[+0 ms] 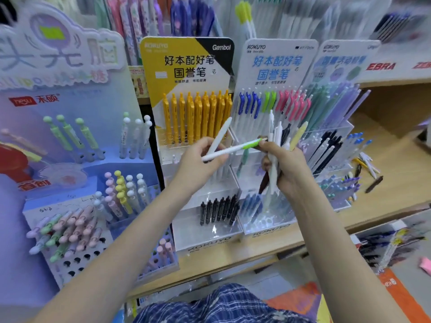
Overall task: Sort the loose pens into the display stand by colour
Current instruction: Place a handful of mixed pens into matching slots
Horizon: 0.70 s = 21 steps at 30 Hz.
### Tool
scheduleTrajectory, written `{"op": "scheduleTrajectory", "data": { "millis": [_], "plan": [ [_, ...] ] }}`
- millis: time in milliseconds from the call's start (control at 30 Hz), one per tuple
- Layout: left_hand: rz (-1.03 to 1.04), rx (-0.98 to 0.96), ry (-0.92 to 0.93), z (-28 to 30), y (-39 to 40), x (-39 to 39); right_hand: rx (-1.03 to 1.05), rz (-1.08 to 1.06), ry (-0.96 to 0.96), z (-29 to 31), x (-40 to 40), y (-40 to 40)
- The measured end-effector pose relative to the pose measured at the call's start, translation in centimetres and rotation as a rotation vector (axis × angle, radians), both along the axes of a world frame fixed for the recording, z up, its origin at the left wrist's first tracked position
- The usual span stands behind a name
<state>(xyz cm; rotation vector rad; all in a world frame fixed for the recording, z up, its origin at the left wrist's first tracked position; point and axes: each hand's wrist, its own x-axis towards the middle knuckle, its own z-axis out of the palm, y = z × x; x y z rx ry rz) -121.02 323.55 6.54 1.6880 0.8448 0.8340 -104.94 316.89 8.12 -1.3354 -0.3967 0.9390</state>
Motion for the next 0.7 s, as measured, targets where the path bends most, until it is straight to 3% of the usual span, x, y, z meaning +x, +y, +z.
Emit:
{"op": "scheduleTrajectory", "data": {
  "millis": [133,267,400,467,700],
  "plan": [
    [0.013,0.373,0.161,0.1,0.3,2.4,-0.054,-0.036,-0.022,1.3,2.0,-0.4],
    [0.052,0.519,0.328,0.2,1.1,5.1,-0.041,-0.159,-0.398,3.2,4.3,0.0],
    [0.152,0.454,0.530,-0.3,3.1,5.5,-0.093,-0.353,-1.018,5.1,7.4,2.2],
    [0.156,0.492,0.636,-0.7,3.8,5.3,-0.133,-0.364,-1.224,5.1,8.1,3.5],
    [0.184,0.524,0.644,-0.9,4.2,5.6,-0.100,-0.204,-1.379,4.7,8.3,6.5]
  ]
}}
